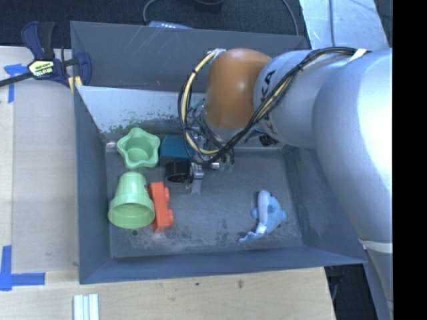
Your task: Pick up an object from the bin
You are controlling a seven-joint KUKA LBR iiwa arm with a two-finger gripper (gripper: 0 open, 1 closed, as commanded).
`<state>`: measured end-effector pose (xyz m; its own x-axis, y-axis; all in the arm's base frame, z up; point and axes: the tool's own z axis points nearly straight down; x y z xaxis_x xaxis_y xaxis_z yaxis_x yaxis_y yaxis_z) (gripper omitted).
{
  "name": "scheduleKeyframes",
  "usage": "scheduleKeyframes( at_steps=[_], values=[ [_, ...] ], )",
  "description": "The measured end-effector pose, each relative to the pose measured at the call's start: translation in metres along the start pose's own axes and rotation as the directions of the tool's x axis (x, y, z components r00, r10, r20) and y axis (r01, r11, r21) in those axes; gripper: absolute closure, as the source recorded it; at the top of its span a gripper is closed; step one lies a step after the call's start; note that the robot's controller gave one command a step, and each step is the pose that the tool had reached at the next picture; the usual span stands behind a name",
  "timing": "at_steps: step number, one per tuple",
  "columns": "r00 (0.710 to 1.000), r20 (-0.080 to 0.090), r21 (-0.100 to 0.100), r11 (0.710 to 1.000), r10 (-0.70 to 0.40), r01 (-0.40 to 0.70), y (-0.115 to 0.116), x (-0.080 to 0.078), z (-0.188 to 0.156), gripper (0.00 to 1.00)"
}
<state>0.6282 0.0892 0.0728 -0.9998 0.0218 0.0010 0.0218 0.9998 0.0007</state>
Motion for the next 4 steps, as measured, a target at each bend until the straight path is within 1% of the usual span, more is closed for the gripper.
scheduleKeyframes(
  at_steps=[1, 3, 4],
  values=[
    [0.976, -0.002, -0.003, 0.976, 0.217, -0.217, 0.0021, 0.0, -0.0037, 1.0],
    [0.976, -0.001, -0.004, 0.976, 0.217, -0.217, 0.0022, 0.0002, -0.0057, 1.0],
    [0.976, -0.001, -0.003, 0.976, 0.217, -0.217, 0.0018, 0.0014, -0.0121, 1.0]
  ],
)
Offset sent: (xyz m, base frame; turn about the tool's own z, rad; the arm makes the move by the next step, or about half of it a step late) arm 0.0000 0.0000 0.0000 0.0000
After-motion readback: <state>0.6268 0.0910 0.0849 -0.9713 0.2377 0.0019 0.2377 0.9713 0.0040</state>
